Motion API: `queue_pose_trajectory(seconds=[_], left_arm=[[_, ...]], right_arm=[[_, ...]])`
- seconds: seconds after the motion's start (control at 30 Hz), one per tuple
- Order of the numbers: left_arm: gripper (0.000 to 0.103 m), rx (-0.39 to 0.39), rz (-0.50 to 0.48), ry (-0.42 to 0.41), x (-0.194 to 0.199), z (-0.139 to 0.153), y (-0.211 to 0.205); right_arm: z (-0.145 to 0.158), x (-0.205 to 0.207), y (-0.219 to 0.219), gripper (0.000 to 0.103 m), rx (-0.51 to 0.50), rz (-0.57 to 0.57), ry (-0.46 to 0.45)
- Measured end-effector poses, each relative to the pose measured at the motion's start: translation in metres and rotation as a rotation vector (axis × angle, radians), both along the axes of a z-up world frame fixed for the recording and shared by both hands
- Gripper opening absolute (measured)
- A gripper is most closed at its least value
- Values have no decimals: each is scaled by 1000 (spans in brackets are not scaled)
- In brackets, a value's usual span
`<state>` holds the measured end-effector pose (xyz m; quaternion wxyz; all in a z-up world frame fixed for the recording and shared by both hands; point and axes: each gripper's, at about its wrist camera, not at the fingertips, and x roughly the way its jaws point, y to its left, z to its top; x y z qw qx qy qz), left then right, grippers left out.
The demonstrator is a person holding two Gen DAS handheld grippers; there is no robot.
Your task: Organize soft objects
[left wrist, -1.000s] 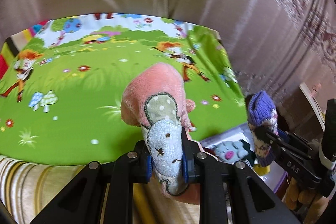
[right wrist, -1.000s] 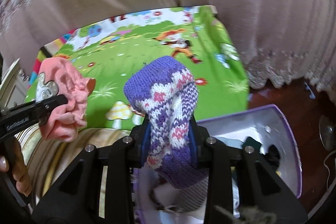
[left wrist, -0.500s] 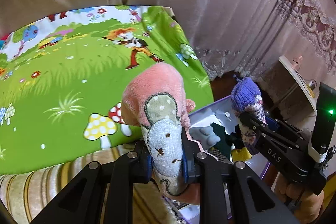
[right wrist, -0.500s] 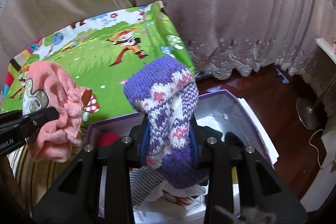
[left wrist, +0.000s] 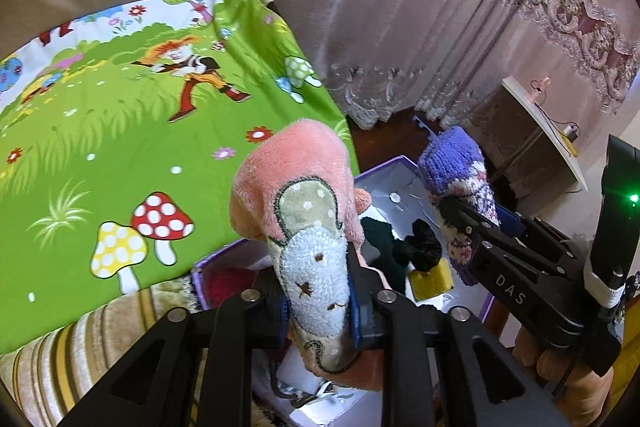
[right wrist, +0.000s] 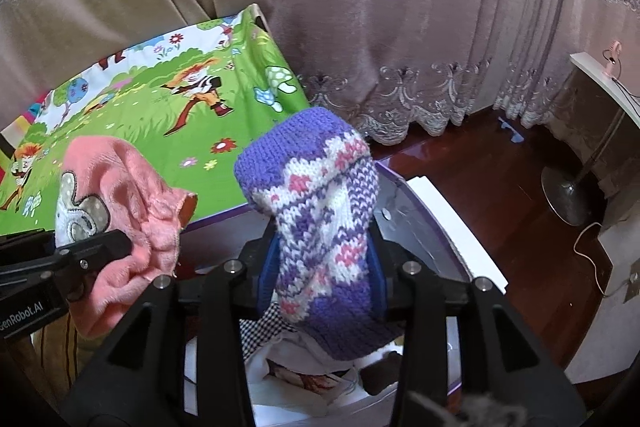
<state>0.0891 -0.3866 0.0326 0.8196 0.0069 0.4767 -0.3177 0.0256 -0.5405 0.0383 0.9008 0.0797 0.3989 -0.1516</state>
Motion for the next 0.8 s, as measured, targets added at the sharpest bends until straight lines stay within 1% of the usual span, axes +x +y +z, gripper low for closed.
queue_pose_trajectory(seconds=[0.03,0.07,0.1,0.13,0.17,0.23,0.3,0.43,0.5,0.67,0.8], left_arm=[[36,-1,-5,2,0,-1,-2],[40,-3,-7,4,1,-1,-3],[49,-8,-6,4,1,-1,-3],[56,-12,-4,2,1,0,-3],[58,-16,-1,-2,0,1,-2],[59,-14,10,-7,-1,3,1],[59,-14,17,-3,-2,5,7],[60,-23,22,10,-10,6,24],[62,-32,23,20,-18,5,34],[64,-55,10,77,-42,-3,59],[65,-82,22,154,-60,-13,85]], right_arm=[[0,0,-2,50,1,-9,3],[-1,-1,-3,52,3,-14,5],[-1,-1,-3,56,4,-18,5],[0,-2,-5,60,3,-26,3],[1,-2,-5,61,1,-31,2],[4,-5,-6,67,-5,-42,-2],[9,-7,-6,71,-5,-52,-4],[19,-17,-4,75,-6,-65,-14],[23,-25,1,77,-11,-68,-17],[23,-40,16,78,-10,-74,12],[19,-57,33,78,-33,-89,52]])
